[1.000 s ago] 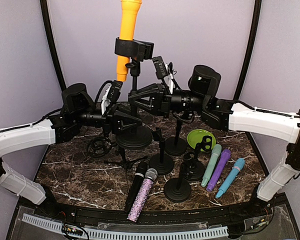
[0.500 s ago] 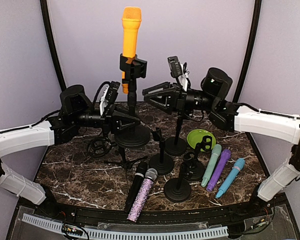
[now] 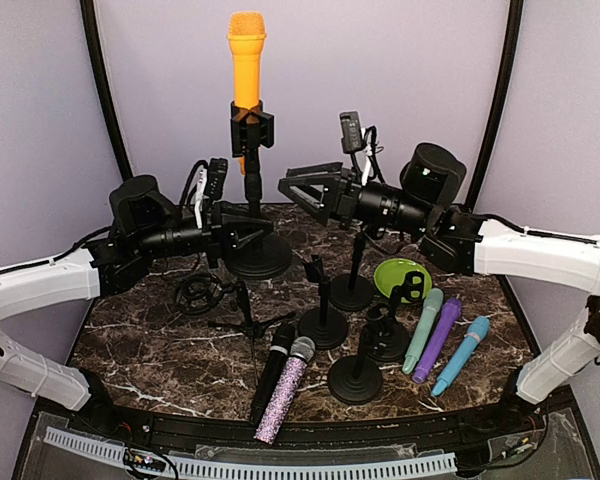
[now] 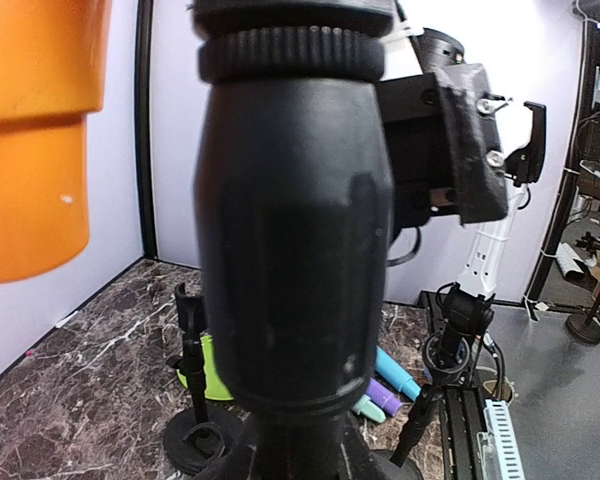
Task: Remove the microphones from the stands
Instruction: Unscrew the knob on the stand of the microphone stand, then place the microphone stand with the microphone at the center of the board.
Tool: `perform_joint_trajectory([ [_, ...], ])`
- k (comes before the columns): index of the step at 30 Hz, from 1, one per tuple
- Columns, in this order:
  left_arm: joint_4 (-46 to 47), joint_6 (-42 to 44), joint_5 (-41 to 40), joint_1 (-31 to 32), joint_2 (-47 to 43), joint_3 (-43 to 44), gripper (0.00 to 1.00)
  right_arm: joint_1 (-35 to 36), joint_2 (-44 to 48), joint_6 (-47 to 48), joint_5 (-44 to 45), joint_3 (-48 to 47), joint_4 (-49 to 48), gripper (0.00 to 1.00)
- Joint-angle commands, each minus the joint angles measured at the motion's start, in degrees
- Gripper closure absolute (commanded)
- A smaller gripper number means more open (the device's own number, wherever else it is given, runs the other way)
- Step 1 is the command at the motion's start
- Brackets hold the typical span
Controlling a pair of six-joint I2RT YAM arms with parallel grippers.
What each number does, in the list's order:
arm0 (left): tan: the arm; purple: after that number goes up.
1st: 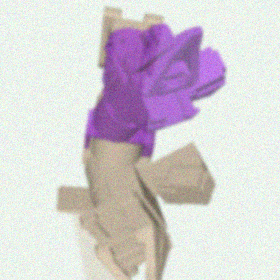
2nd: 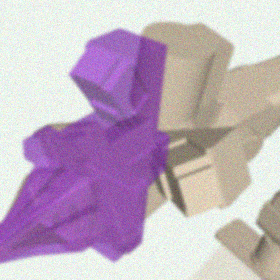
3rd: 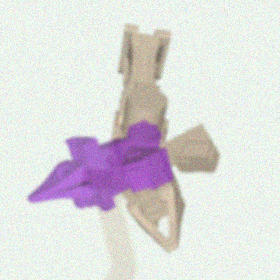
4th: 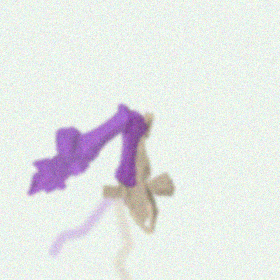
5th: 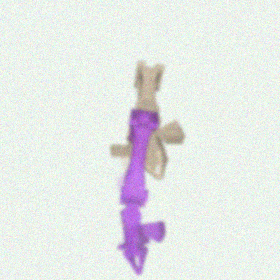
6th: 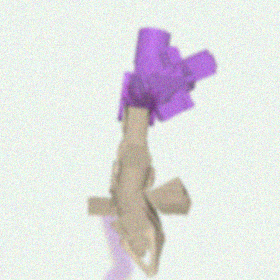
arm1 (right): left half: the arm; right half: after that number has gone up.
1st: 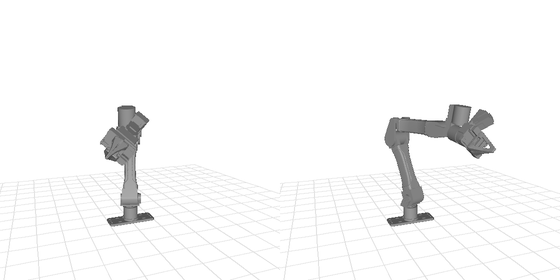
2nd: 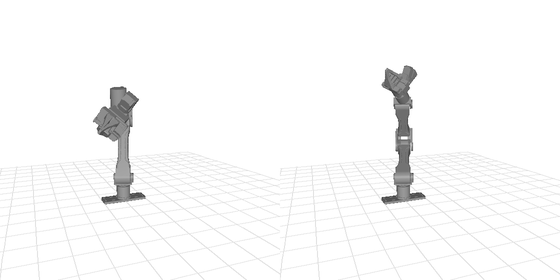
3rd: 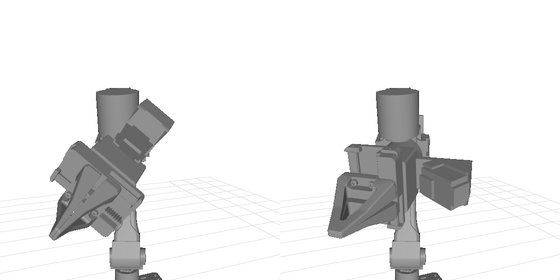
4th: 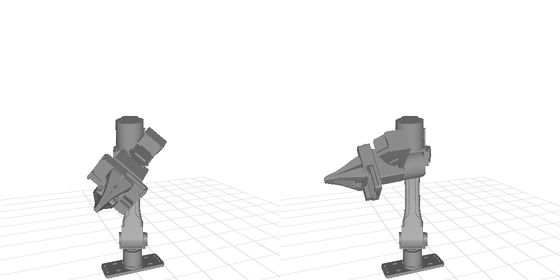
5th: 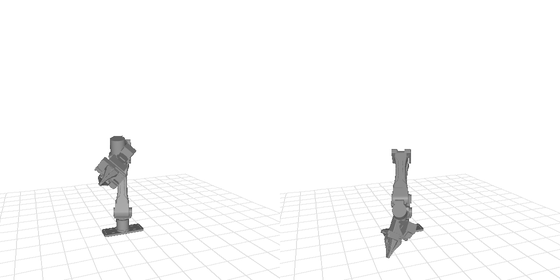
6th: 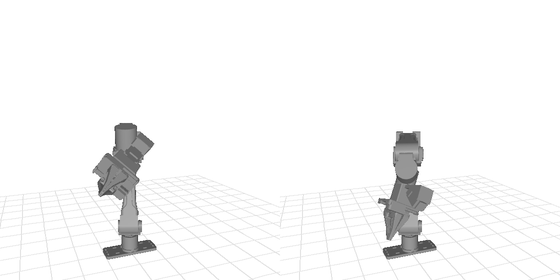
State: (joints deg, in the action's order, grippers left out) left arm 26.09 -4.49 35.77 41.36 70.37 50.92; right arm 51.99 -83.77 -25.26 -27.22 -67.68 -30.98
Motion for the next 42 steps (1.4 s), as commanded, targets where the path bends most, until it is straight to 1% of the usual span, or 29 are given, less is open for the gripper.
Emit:
perform_joint_trajectory([
  [1, 4.85, 1.37, -3.83, 0.01, -2.75, 0.06, 1.00, 2.93, 0.69, 3.62, 8.83, -0.26, 0.39, 0.38],
  [3, 4.65, 1.48, -3.18, 0.00, -2.59, 0.29, 1.00, 3.03, 0.99, 3.78, 9.01, -0.05, 0.18, 0.37],
  [6, 4.24, 1.50, -0.90, 0.03, -2.06, 0.82, 1.00, 2.69, 2.17, 4.78, 9.10, 0.30, 0.64, 0.29],
  [8, 4.24, 1.36, 1.14, 0.01, -1.69, 1.19, 1.00, 2.10, 3.02, 5.35, 7.61, 0.46, 1.07, 0.24],
  [12, 3.61, 2.09, 5.34, 0.10, -0.84, 1.95, 1.00, -0.37, 5.52, 5.13, 2.59, 2.23, -0.59, 0.12],
  [13, 1.90, 2.46, 7.36, 0.16, -0.21, 3.04, 1.00, -1.34, 6.13, 4.78, 0.87, 2.48, -0.97, 0.09],
  [17, -2.53, 4.09, 11.38, 1.04, 1.60, 5.73, 1.00, -4.30, 8.10, 4.45, -6.43, 1.36, -0.28, 0.04],
  [20, -4.03, 4.89, 13.94, 1.66, 2.40, 6.72, 1.00, -5.57, 9.69, 5.63, -10.14, 0.04, 1.27, 0.02],
  [22, -6.81, 6.58, 15.63, 2.07, 3.32, 8.85, 1.00, -6.40, 10.72, 6.56, -11.46, -1.04, 2.50, 0.02],
  [23, -8.72, 7.03, 15.95, 2.59, 3.86, 9.29, 1.00, -6.94, 11.12, 6.96, -11.67, -1.50, 3.13, 0.01],
  [29, -11.76, 8.50, 17.98, 3.89, 4.70, 10.85, 1.00, -9.83, 12.51, 9.12, -12.25, -4.03, 5.99, 0.01],
  [35, -15.08, 9.65, 19.84, 4.82, 6.02, 12.69, 1.00, -11.46, 10.63, 11.03, -15.28, -9.36, 10.48, 0.01],
  [38, -15.86, 9.57, 21.08, 4.93, 6.82, 13.25, 1.00, -11.47, 8.23, 11.80, -19.58, -13.54, 13.89, 0.01],
  [42, -16.82, 9.74, 21.51, 4.98, 7.58, 13.82, 1.00, -11.47, 5.29, 10.55, -25.20, -17.02, 14.76, 0.01],
])
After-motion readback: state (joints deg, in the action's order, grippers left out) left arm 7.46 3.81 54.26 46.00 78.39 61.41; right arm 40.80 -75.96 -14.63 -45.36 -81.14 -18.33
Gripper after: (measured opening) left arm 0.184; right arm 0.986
